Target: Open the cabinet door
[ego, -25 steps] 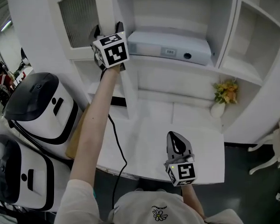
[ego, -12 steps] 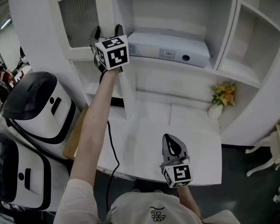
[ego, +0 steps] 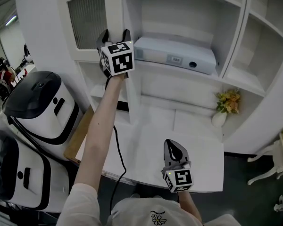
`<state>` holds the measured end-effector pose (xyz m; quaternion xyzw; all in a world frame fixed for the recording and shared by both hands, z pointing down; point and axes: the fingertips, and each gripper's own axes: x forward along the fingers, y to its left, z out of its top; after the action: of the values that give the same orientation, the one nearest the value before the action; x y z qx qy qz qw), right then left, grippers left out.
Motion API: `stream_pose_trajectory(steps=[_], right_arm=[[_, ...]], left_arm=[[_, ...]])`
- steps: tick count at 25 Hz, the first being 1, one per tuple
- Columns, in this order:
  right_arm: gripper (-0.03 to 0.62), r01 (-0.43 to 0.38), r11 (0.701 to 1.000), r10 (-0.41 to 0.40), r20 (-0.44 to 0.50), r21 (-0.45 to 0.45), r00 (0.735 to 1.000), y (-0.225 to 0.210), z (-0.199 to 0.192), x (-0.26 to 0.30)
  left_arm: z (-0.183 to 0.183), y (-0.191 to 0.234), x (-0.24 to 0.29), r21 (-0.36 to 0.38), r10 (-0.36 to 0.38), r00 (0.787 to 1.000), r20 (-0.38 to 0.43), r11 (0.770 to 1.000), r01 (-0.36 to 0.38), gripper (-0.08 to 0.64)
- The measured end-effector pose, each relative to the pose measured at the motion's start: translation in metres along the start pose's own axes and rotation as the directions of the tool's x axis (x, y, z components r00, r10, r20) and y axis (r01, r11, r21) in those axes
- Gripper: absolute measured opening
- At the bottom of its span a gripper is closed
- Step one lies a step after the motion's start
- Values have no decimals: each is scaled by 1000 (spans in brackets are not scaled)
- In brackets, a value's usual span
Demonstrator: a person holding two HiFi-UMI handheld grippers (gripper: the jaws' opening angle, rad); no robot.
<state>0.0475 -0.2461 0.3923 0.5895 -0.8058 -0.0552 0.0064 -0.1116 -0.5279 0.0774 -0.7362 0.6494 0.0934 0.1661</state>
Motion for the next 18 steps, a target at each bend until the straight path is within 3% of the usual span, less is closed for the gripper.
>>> stream_pose_trajectory(steps=[10,18], right_arm=[[0,-82,997,82,-3,11,997,19,-3,14],[0,-104,995,103,10,15,995,23,0,19]], left_arm=[[10,6,-29,-54,-55,998,37,997,57,282],[11,12,-38,-48,31,998,48,998,-29,270]])
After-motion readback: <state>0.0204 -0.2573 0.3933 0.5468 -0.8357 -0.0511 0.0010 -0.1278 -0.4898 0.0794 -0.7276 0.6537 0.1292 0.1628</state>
